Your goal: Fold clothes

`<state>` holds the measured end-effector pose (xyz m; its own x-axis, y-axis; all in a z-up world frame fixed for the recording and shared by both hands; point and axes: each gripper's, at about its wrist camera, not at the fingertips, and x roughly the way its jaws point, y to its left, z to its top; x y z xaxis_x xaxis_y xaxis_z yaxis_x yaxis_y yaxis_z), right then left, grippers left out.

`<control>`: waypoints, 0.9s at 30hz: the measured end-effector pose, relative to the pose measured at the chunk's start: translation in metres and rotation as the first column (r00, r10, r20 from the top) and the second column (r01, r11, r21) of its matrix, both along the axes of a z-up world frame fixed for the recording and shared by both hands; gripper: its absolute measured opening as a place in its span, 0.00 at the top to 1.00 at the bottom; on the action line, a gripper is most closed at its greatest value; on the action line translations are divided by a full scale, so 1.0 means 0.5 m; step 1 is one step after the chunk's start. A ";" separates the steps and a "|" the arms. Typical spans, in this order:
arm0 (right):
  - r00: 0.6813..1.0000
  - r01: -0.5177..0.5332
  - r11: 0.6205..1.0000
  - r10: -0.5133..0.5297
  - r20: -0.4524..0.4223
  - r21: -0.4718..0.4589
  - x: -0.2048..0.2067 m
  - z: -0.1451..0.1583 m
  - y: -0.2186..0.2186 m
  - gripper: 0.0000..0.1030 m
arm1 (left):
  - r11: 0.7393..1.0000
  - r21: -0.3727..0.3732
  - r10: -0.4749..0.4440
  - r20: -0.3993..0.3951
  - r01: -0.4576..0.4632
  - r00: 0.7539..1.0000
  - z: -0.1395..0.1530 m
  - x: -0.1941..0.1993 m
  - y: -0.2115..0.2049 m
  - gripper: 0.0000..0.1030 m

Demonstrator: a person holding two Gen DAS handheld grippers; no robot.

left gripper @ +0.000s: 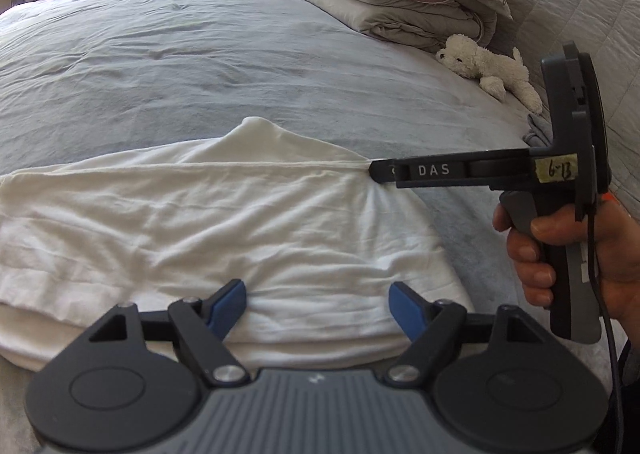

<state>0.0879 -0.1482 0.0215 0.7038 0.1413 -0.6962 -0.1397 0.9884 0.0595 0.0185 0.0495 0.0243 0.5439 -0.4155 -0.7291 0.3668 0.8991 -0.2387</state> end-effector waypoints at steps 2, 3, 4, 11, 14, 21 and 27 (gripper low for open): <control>1.000 -0.001 1.000 0.001 0.014 -0.007 0.002 -0.002 0.002 0.36 | 1.000 0.004 -0.003 -0.002 0.003 1.000 -0.001 -0.007 -0.001 0.22; 1.000 -0.001 1.000 0.001 0.019 -0.010 0.002 -0.002 0.002 0.36 | 1.000 0.009 -0.007 -0.001 0.007 1.000 -0.002 -0.008 -0.002 0.22; 1.000 0.002 1.000 -0.002 0.025 -0.014 0.003 -0.003 0.001 0.36 | 1.000 0.013 -0.009 0.001 0.009 1.000 -0.002 -0.009 -0.003 0.22; 0.994 0.090 0.994 -0.085 0.074 -0.068 0.010 -0.013 -0.005 0.36 | 1.000 0.015 -0.011 0.004 0.011 1.000 0.000 -0.011 0.000 0.22; 0.991 0.104 0.994 -0.101 0.084 -0.039 -0.001 0.011 -0.017 0.36 | 1.000 -0.015 -0.004 -0.008 0.004 1.000 0.007 -0.007 0.014 0.22; 0.994 -0.025 1.000 0.023 0.107 0.011 -0.068 0.067 0.015 0.36 | 0.991 -0.081 0.102 -0.013 -0.103 0.995 0.031 0.011 0.074 0.22; 0.994 -0.107 0.994 0.108 0.019 -0.024 -0.106 0.045 0.054 0.36 | 0.974 -0.088 0.207 -0.036 -0.209 0.978 0.027 0.036 0.112 0.22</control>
<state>0.0349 -0.1212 0.0439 0.6994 0.2010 -0.6859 -0.2461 0.9687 0.0329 0.0363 0.1056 0.0377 0.6063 -0.3605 -0.7088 0.1668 0.9292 -0.3299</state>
